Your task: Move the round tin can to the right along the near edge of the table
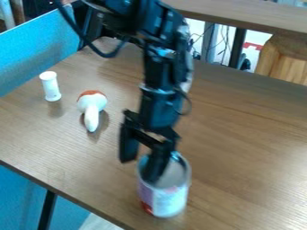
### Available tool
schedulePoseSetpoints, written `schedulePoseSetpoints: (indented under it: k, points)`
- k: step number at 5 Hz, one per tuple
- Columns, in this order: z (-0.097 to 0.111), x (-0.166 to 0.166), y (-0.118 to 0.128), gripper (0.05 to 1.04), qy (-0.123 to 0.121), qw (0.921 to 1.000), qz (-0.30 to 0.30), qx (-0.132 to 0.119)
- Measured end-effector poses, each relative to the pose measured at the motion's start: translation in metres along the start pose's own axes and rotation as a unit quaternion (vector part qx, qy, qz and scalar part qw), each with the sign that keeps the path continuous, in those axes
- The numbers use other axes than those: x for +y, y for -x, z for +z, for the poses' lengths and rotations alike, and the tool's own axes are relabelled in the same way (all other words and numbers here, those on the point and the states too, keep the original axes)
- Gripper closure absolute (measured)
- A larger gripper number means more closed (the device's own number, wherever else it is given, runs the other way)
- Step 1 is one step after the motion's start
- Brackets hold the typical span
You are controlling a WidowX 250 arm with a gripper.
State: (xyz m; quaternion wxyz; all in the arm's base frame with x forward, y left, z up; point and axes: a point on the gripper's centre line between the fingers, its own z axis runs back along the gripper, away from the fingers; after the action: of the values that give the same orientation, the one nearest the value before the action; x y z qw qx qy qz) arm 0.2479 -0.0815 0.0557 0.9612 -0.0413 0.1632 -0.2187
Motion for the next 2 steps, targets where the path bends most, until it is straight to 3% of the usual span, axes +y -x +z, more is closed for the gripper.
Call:
schedulePoseSetpoints:
  k: [1, 2]
  points:
    - [-0.006, -0.046, -0.012, 0.083, 0.012, 0.9994, -0.034, 0.002]
    - [-0.009, -0.073, -0.019, 0.083, 0.006, 0.9987, -0.051, -0.006]
